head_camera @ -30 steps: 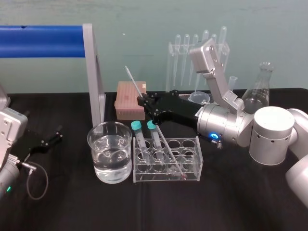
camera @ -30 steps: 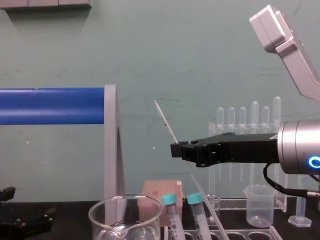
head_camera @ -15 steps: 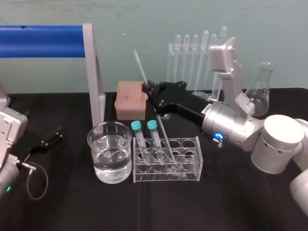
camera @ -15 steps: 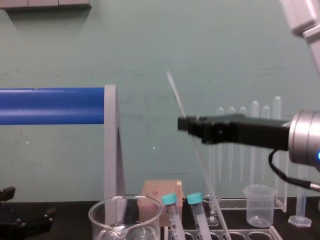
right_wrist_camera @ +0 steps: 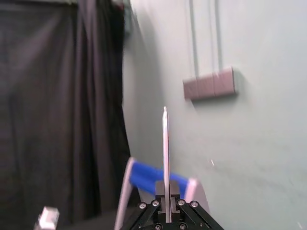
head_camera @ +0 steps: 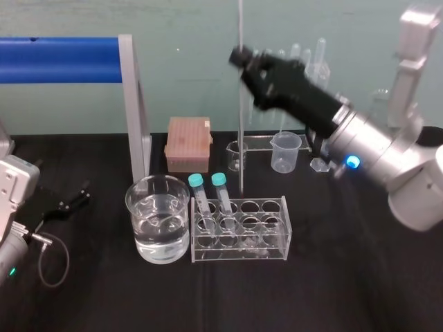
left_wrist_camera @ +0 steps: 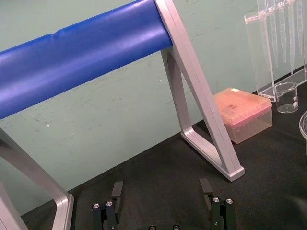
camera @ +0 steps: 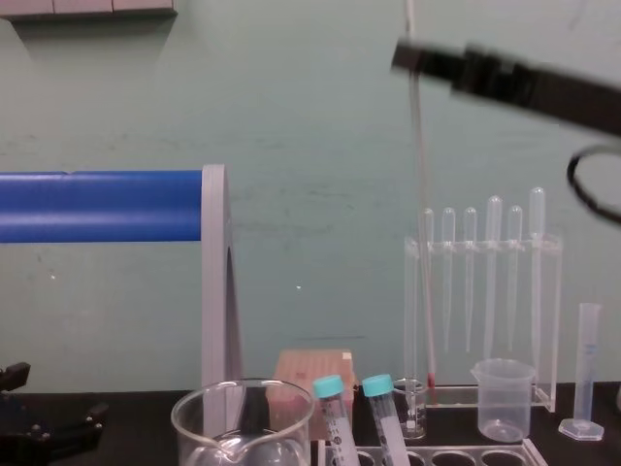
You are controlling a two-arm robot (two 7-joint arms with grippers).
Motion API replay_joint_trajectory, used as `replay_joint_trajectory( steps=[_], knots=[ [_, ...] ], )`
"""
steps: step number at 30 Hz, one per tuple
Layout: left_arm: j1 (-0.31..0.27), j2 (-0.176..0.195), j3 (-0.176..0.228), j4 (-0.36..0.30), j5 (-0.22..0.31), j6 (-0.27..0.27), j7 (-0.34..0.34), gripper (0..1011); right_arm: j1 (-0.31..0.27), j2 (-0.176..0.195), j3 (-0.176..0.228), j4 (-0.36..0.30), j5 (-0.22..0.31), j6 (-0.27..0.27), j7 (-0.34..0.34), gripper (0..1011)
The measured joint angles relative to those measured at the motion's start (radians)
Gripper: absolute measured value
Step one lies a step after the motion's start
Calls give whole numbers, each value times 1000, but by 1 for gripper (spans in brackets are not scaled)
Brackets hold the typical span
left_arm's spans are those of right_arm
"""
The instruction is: Hold the thermometer with one hand and immerse one end into the beaker, then reinsert it into the test tube rack.
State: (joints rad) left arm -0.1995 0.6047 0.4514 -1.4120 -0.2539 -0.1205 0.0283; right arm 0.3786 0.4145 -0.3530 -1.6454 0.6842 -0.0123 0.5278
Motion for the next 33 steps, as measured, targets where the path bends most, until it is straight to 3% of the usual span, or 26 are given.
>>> replay_joint_trajectory(
  steps=[4, 8, 12, 18, 24, 33],
  knots=[
    [0, 0, 0, 0, 0, 0, 0, 1008, 37, 0, 10, -12, 37, -23, 35, 56],
    [0, 0, 0, 0, 0, 0, 0, 1008, 91, -19, -4, 15, 54, -60, 75, 56],
    [0, 0, 0, 0, 0, 0, 0, 1008, 150, -60, -47, 78, 82, -100, 146, 55],
    [0, 0, 0, 0, 0, 0, 0, 1008, 193, -119, -114, 161, 109, -129, 207, 56],
    [0, 0, 0, 0, 0, 0, 0, 1008, 219, -150, -169, 253, 76, -171, 220, 55],
    [0, 0, 0, 0, 0, 0, 0, 1008, 233, -183, -220, 382, 22, -202, 241, 55]
  ],
)
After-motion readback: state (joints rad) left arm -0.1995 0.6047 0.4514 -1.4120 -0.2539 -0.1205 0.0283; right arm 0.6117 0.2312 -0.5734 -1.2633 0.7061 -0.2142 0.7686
